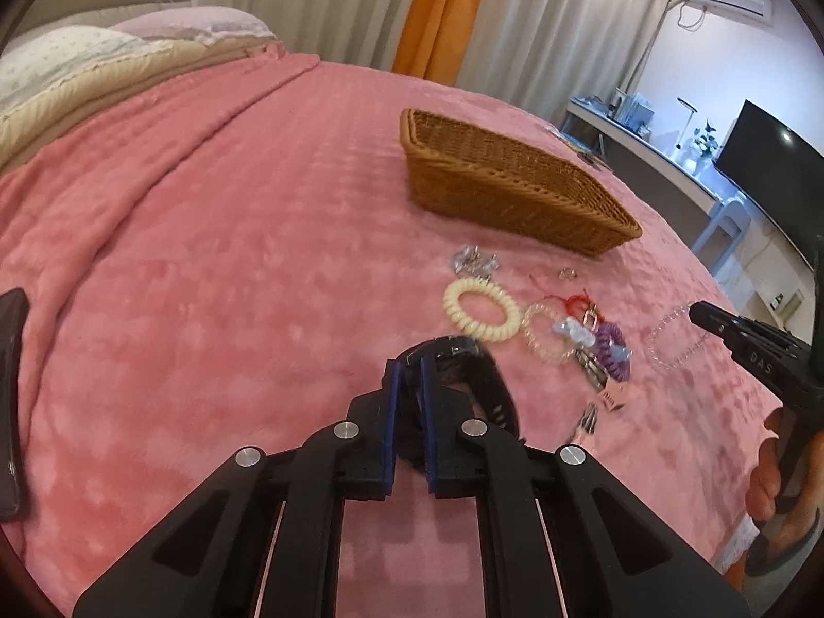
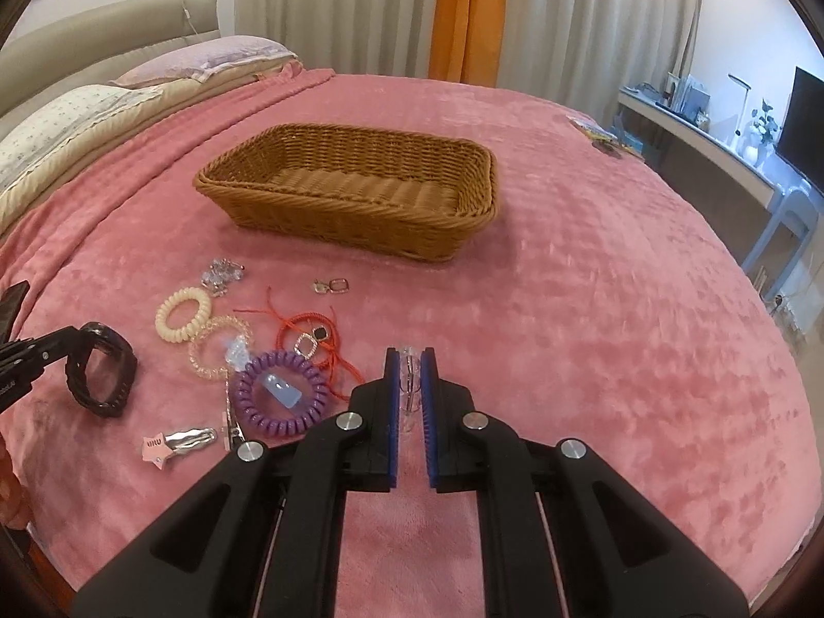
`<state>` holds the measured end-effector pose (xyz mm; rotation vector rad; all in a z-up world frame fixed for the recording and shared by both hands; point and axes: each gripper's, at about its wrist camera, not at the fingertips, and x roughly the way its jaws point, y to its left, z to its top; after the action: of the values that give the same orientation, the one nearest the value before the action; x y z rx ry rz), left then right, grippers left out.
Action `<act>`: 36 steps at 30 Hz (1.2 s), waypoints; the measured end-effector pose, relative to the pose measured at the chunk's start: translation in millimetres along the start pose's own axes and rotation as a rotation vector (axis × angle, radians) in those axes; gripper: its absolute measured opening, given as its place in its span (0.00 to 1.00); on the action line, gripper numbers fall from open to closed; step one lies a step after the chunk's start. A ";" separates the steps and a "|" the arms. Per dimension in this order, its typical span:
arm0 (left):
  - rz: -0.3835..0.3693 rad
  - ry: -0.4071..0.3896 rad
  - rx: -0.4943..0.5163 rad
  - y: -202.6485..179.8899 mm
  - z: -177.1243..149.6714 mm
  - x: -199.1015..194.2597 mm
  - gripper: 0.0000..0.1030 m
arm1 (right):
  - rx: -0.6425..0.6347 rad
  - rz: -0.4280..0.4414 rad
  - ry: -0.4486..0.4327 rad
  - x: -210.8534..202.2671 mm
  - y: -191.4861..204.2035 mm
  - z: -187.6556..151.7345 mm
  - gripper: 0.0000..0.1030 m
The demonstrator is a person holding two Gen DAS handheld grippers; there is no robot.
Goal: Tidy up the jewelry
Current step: 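Carry the watch and bead bracelet into the wicker basket and open both tools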
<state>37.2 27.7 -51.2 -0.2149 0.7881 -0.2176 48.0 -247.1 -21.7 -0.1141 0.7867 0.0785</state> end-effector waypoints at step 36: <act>-0.003 -0.140 0.124 -77.3 103.0 -18.8 0.11 | 0.046 0.165 -0.156 -31.0 -4.8 87.6 0.06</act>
<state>89.8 -29.8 53.1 -0.1130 0.6329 -0.2501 88.1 -241.3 62.0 0.0010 0.6407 0.2224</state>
